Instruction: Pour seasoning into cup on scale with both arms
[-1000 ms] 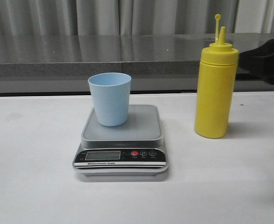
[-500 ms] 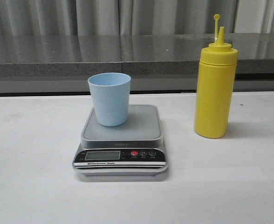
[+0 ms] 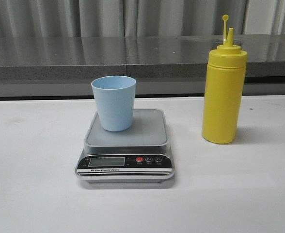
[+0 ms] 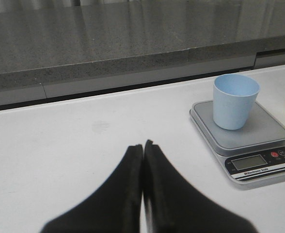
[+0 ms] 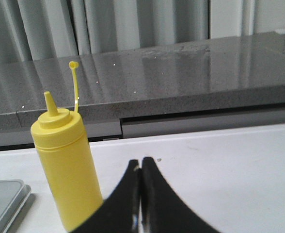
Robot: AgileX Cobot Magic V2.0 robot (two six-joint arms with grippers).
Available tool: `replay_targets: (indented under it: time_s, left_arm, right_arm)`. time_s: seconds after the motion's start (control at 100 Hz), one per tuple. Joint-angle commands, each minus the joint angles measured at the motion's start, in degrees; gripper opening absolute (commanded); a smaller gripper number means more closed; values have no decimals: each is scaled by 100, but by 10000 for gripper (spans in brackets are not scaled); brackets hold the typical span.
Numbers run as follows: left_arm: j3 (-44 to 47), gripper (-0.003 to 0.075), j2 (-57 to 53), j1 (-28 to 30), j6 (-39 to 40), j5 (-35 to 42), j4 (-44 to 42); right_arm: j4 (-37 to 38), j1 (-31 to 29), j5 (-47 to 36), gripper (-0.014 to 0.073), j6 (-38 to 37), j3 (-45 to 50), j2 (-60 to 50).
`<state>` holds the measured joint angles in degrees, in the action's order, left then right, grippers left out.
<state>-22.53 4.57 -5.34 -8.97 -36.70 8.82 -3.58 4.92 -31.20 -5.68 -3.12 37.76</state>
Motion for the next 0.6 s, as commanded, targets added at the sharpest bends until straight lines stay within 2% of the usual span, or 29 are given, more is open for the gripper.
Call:
replay_targets:
  time_s: [0.0,0.19,0.41,0.59]
  left_arm:
    - [-144,-20,65,7,29,407,59]
    - [-144,-20,65,7,29,407,59]
    - [-144,-20,65,7,29,407,59]
    - [-144,-20,65,7,29,407,59]
  right_arm:
    - [358,-116,-279,-67,100,-145,-192]
    - [358,-115,145,-67,100,-64,-536]
    - [358,-115,126,-67,100,362,-1196]
    - [358,-115,173,-67,100,366,-1696]
